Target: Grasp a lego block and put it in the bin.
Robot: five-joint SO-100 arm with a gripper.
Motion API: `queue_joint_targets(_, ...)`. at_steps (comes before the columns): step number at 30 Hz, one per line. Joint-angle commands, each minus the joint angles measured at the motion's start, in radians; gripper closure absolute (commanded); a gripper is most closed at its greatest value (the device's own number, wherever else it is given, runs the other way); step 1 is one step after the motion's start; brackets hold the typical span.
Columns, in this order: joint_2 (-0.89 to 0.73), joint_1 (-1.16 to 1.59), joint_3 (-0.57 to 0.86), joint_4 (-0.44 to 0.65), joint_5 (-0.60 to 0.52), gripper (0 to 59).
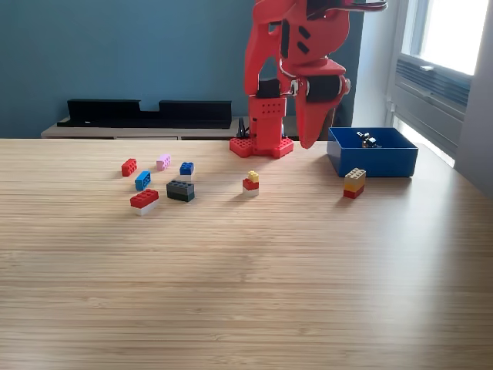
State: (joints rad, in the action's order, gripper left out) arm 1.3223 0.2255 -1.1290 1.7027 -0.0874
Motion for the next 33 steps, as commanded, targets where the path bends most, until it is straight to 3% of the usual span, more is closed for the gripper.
queue_joint_targets(1, 0.075, -0.012, -0.028, -0.037, 0.0, 58.5)
queue_joint_targets(33, 0.075, -0.104, -0.075, -0.083, -0.028, 58.5)
